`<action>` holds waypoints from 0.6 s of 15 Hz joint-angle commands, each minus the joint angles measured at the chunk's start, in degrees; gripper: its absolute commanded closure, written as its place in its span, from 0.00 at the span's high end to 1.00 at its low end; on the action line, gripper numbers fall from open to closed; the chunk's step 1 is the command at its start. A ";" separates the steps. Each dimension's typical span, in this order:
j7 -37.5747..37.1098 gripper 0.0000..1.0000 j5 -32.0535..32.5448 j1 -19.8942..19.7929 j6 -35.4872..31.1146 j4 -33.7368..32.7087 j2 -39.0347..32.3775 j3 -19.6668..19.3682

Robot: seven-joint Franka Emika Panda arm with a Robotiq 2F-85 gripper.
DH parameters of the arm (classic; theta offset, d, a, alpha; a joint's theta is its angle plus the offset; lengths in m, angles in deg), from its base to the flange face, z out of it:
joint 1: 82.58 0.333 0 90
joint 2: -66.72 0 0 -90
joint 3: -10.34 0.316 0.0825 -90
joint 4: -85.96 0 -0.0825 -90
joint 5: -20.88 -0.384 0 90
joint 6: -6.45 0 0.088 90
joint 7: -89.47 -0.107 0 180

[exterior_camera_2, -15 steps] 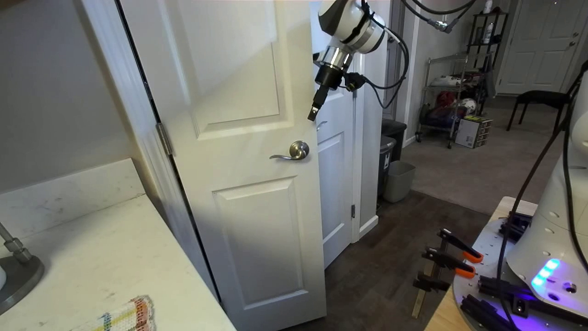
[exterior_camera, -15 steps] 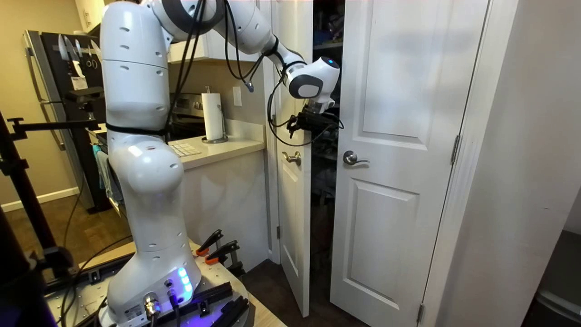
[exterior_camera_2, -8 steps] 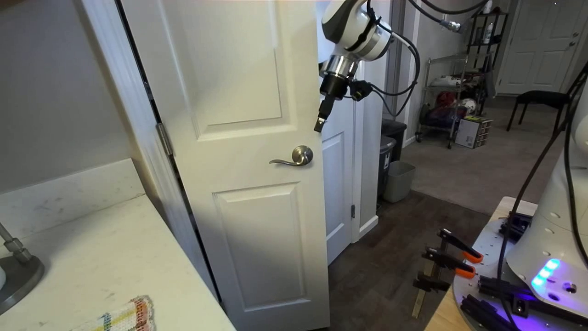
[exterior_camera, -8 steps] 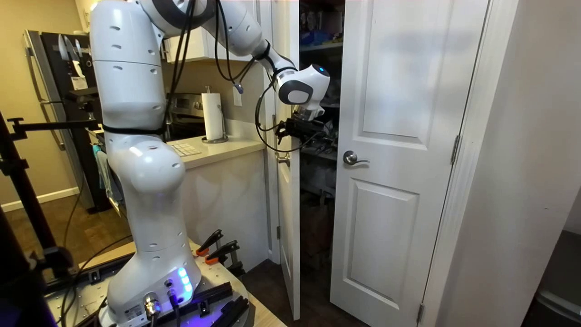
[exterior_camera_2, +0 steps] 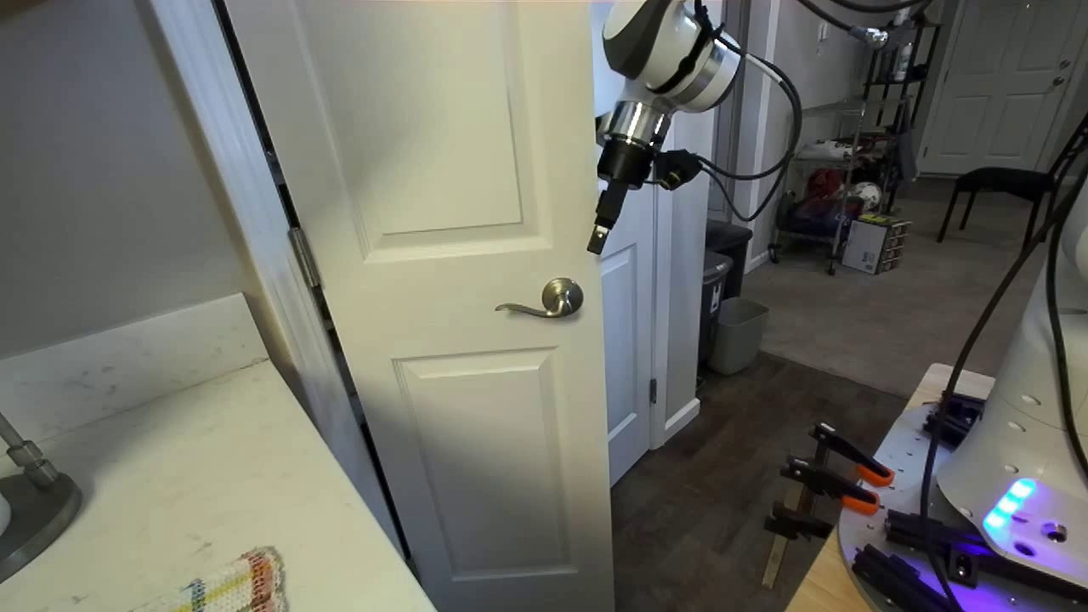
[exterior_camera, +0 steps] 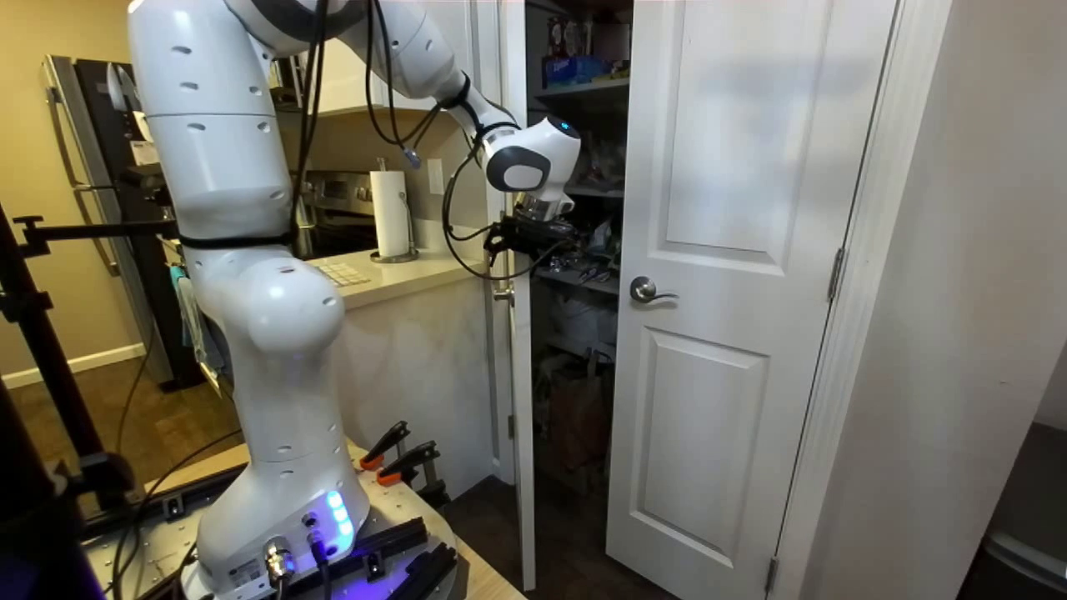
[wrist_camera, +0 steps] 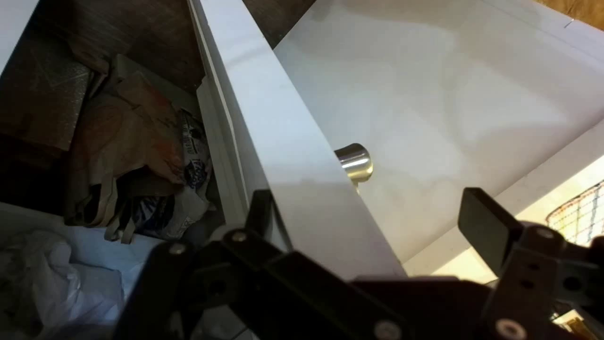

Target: Pull open the left side of the white door

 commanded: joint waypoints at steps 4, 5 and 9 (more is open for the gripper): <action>-10.36 1.00 -0.78 4.79 -10.32 7.10 6.59 3.16; -12.91 1.00 -0.15 5.30 -12.62 8.23 7.31 3.56; -23.77 1.00 4.02 6.92 -18.48 11.52 9.56 4.73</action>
